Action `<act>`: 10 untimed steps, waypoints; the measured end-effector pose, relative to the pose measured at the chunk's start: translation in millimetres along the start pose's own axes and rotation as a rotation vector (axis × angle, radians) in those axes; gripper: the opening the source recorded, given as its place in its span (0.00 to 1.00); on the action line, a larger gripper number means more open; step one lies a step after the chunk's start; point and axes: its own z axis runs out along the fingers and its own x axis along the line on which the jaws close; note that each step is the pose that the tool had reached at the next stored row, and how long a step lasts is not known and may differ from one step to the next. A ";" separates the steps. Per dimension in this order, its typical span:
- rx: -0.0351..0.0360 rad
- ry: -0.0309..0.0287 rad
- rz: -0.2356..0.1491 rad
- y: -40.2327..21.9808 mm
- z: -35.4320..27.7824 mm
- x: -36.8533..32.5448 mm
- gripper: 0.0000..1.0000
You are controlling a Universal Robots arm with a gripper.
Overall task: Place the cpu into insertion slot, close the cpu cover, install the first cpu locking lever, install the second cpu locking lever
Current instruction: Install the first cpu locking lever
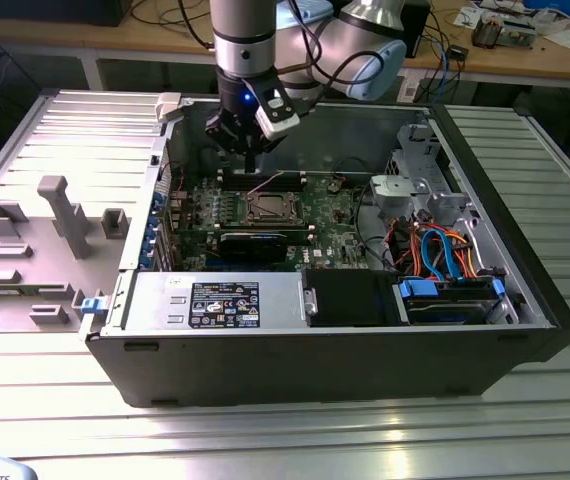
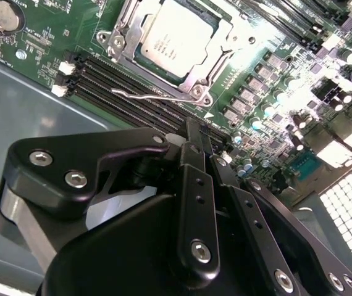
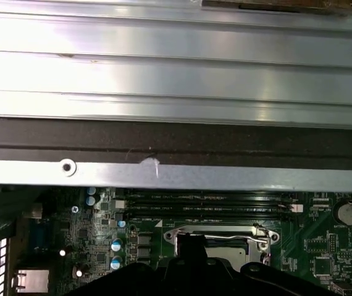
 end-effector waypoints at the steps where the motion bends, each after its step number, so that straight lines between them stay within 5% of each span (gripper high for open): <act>1: 0.0000 -0.0003 0.002 -0.1 0.5 -0.7 0.11; 6: 0.0001 -0.0006 0.007 -0.3 3.1 -4.2 0.11; 10: 0.0001 0.0013 0.010 -1.0 9.1 -14.0 0.11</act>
